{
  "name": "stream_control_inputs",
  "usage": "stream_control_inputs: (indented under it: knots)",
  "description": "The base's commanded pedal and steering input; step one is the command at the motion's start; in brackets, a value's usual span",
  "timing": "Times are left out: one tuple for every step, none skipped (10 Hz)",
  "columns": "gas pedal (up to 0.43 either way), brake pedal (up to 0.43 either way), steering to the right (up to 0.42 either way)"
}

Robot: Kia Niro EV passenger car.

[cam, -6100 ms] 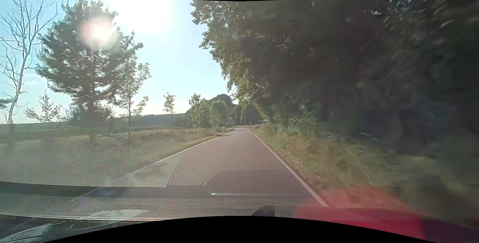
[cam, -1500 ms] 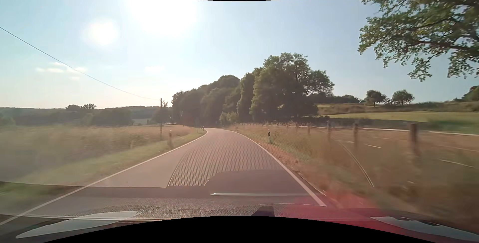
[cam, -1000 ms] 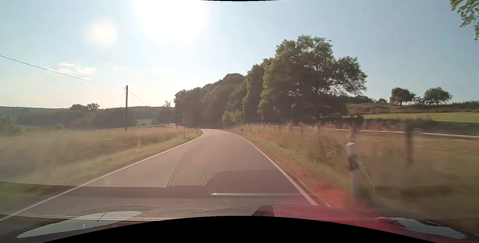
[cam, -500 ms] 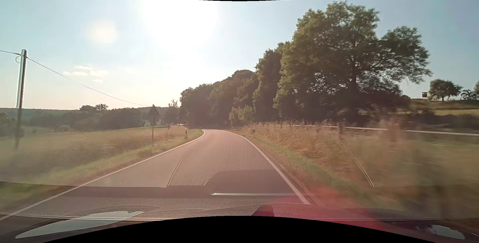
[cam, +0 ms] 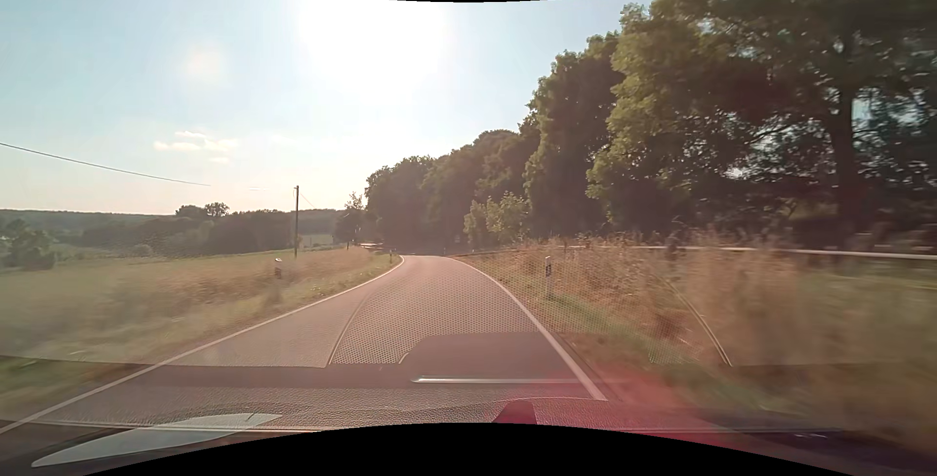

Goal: Follow the waypoints while adhering to traffic rules and regulations

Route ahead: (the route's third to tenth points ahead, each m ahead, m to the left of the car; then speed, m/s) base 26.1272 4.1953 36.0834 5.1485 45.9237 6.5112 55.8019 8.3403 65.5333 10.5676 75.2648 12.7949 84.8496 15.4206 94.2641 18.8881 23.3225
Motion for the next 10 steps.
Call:
stream_control_inputs:
  knots:
    - [0.248,0.000,-0.021]
    - [0.248,0.000,-0.025]
    - [0.240,0.000,-0.024]
    - [0.240,0.000,-0.024]
    - [0.240,0.000,-0.025]
    - [0.240,0.000,-0.025]
    - [0.240,0.000,-0.025]
    - [0.240,0.000,-0.025]
    - [0.240,0.000,-0.025]
    - [0.240,0.000,-0.025]
